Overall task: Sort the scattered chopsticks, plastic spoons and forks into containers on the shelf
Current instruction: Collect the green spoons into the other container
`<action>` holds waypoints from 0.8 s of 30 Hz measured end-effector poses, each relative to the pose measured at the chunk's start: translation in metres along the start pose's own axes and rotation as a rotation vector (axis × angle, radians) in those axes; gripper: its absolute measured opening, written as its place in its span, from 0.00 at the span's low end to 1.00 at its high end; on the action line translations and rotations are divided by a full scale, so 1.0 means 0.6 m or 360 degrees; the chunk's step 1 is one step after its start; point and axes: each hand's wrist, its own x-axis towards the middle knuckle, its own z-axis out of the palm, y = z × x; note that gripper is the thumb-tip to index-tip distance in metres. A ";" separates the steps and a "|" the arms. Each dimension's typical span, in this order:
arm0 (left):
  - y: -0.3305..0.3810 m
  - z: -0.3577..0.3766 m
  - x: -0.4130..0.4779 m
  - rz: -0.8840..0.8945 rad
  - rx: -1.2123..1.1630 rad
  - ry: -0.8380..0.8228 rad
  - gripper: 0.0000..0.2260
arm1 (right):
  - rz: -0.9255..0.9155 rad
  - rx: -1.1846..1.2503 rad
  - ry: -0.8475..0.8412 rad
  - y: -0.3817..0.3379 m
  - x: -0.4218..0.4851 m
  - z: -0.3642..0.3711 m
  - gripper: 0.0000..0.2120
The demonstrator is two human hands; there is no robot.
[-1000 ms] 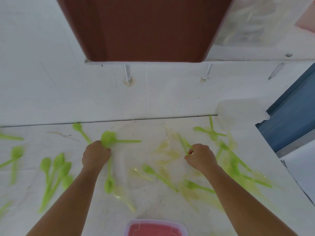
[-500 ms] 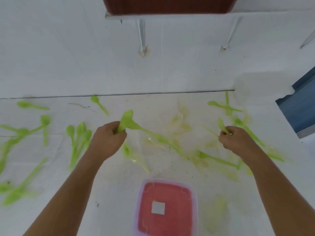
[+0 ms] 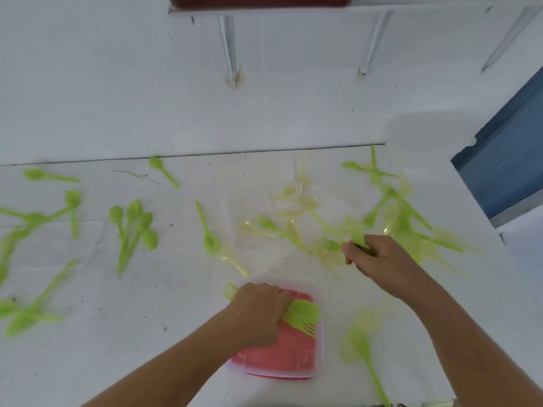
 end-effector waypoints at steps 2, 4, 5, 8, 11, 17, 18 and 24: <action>0.001 0.003 0.001 -0.0049 -0.0047 0.0019 0.18 | -0.0058 -0.0011 -0.0024 0.005 -0.011 0.017 0.09; 0.002 0.011 0.000 -0.0068 -0.0166 0.0050 0.20 | -0.0101 0.0022 -0.0073 0.005 -0.025 0.029 0.10; 0.001 0.015 -0.001 -0.0051 -0.0252 0.0083 0.21 | -0.0099 0.0036 -0.0092 0.004 -0.030 0.032 0.11; -0.003 0.023 0.002 0.0031 -0.0542 0.0164 0.24 | -0.0082 0.0081 -0.0068 0.002 -0.037 0.042 0.11; -0.002 0.022 0.004 0.0076 -0.0701 0.0209 0.24 | -0.0054 0.0216 -0.0011 -0.006 -0.037 0.045 0.08; -0.023 0.018 -0.023 0.0113 -0.0455 0.0530 0.20 | -0.0096 0.0170 -0.0199 -0.031 -0.038 0.045 0.12; -0.028 0.018 -0.029 0.0104 -0.0332 0.0626 0.17 | -0.0105 0.0135 -0.0241 -0.031 -0.037 0.045 0.13; -0.070 0.024 -0.032 0.0025 -0.0081 0.0800 0.12 | -0.0190 -0.0796 -0.0631 -0.043 -0.038 0.053 0.07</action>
